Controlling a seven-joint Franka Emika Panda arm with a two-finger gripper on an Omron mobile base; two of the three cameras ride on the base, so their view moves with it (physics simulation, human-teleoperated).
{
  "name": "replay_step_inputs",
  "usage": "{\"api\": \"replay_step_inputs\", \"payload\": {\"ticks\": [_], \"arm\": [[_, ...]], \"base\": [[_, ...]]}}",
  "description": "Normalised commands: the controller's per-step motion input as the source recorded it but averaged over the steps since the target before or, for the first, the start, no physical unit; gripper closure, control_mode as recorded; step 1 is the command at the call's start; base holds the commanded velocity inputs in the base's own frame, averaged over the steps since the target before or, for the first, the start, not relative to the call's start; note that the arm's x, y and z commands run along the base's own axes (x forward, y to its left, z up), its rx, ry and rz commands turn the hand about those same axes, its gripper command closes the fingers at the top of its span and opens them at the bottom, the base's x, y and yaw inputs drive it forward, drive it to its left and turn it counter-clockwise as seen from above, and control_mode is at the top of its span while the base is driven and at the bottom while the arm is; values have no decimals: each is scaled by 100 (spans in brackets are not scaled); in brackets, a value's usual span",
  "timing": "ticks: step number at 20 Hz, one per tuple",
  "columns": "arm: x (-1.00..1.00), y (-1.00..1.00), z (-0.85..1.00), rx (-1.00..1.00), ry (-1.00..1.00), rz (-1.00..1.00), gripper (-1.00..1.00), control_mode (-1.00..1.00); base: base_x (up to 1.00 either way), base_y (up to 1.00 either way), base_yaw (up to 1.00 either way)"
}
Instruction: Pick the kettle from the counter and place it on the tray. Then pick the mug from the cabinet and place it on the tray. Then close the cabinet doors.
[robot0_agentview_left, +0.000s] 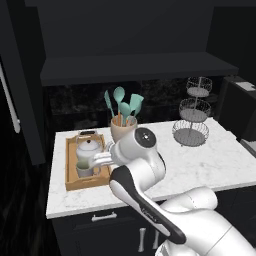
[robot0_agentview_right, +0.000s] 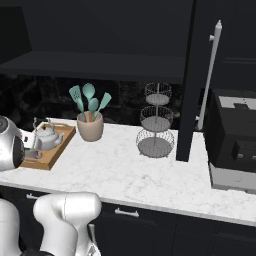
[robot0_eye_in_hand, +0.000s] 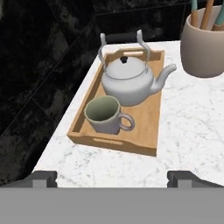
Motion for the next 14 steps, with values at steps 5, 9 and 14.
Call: {"api": "replay_step_inputs", "payload": {"ticks": [5,9,14], "arm": [[-22,26,4,-8,0,12,-100,-100],[-31,26,11,-8,0,6,-100,-100],[-31,20,24,-8,0,9,-100,-100]], "base": [[0,0,0],[0,0,0],[0,0,0]]}}
